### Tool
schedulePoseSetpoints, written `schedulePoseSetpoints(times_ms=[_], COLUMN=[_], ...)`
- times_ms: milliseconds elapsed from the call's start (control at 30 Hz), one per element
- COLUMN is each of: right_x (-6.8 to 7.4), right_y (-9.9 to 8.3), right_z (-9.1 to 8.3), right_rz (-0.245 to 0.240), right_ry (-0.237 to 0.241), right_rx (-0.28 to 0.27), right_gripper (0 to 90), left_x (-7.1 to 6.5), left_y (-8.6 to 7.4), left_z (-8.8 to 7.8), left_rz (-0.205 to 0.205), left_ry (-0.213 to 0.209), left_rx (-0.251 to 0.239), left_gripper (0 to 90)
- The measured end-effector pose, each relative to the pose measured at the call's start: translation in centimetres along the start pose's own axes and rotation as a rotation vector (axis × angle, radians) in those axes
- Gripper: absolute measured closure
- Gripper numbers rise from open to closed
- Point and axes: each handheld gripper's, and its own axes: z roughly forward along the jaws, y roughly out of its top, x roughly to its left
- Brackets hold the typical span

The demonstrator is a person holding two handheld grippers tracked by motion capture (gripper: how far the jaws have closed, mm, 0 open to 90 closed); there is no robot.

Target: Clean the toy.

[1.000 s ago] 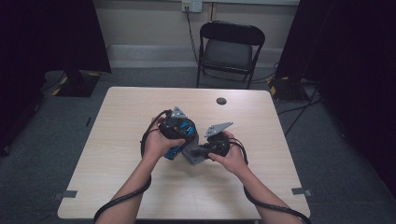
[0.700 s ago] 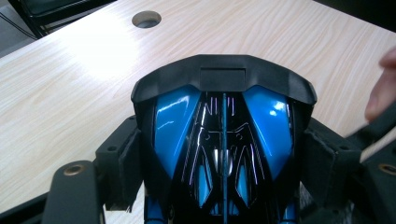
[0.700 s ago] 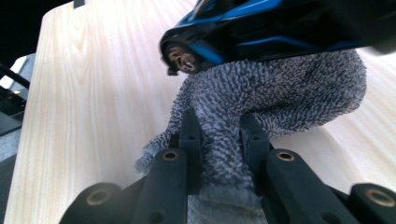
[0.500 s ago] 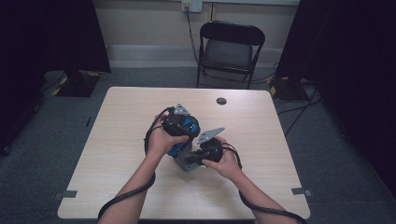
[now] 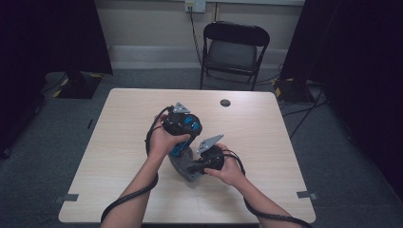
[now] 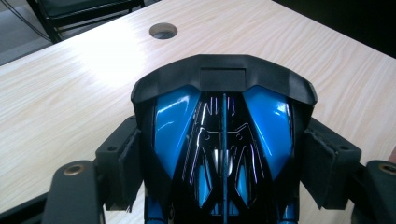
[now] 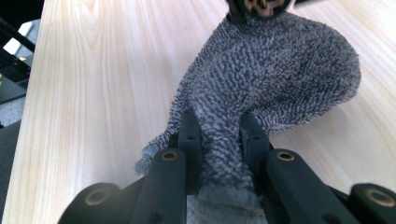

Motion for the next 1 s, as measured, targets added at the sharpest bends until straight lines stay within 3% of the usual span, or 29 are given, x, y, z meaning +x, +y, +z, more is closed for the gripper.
schedulePoseSetpoints(times_ms=[233,600,1000], right_x=[-1.5,-4.1,-5.2], right_y=[-0.8,-0.7,0.0], right_z=[-1.4,-4.7,-5.9], right_rz=[0.049,0.110,0.135], right_ry=[-0.041,-0.150,-0.176], right_rx=[-0.002,-0.040,-0.077], right_gripper=[75.5,75.5,75.5], left_x=[0.4,0.4,-0.4], left_y=[-0.7,-2.5,-3.9], left_z=[-0.8,-1.2,-0.7], left_rz=[0.019,0.023,0.043], left_ry=[0.014,-0.001,-0.034], left_rx=[0.015,0.051,0.088], left_gripper=[25.6,25.6,25.6])
